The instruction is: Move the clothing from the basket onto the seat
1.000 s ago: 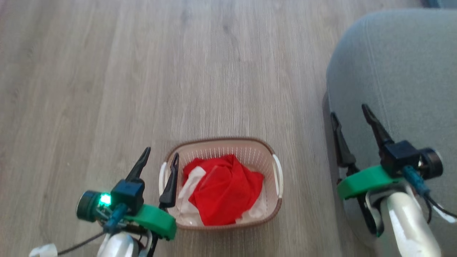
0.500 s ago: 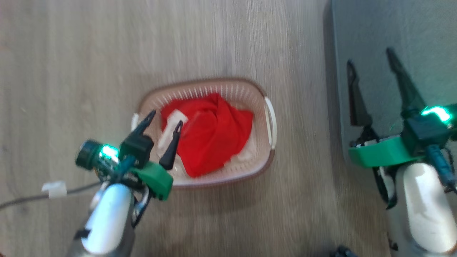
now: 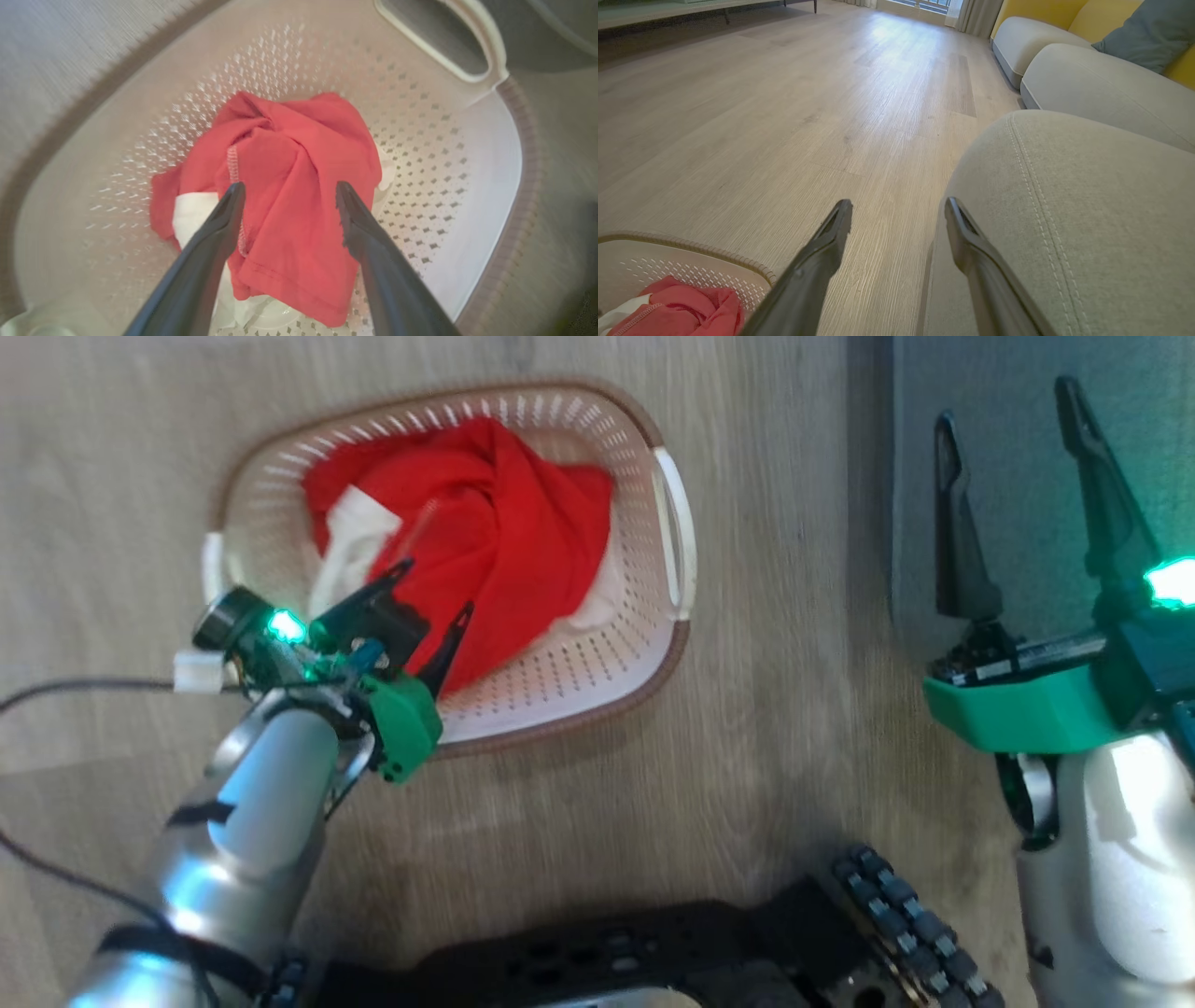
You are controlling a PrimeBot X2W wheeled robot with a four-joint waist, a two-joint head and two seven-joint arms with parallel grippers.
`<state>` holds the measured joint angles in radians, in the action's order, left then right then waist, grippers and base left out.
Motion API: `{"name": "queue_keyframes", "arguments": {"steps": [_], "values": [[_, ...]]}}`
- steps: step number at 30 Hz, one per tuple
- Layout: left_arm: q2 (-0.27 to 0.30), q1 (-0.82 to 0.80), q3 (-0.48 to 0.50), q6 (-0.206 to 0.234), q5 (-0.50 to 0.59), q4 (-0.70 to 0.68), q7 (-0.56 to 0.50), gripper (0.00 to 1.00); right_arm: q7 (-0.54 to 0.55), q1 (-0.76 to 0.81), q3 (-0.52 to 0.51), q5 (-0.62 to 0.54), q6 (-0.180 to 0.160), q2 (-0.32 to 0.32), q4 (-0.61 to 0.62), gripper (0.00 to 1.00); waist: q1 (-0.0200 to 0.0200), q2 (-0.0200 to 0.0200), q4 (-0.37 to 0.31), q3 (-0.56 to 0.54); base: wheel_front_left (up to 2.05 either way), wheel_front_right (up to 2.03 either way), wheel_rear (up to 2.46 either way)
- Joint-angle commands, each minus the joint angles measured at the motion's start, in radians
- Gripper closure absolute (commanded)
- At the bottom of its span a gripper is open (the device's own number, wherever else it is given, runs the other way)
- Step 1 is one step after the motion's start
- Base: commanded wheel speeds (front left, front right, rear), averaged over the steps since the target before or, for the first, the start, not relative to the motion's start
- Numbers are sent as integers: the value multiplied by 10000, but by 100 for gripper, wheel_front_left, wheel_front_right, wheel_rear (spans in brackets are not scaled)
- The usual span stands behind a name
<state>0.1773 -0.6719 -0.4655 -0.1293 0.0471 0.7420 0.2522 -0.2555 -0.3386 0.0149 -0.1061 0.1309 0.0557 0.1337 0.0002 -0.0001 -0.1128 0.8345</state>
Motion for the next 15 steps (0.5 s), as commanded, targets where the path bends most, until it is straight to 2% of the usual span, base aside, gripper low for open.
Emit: {"name": "queue_keyframes", "arguments": {"steps": [1,6,15], "values": [[348,-78,7,6,161,114,95,0,-63,71,276,40,-2,-55,437,0,-2,1,-369,599,0,0,0],[349,-890,-353,93,239,1413,95,0,-63,8,474,219,-2,-55,578,0,-2,1,-676,1045,0,0,0],[453,-2096,-599,839,456,3301,95,0,-63,48,978,515,-2,-55,787,0,-2,1,-1210,1608,0,0,0]]}}
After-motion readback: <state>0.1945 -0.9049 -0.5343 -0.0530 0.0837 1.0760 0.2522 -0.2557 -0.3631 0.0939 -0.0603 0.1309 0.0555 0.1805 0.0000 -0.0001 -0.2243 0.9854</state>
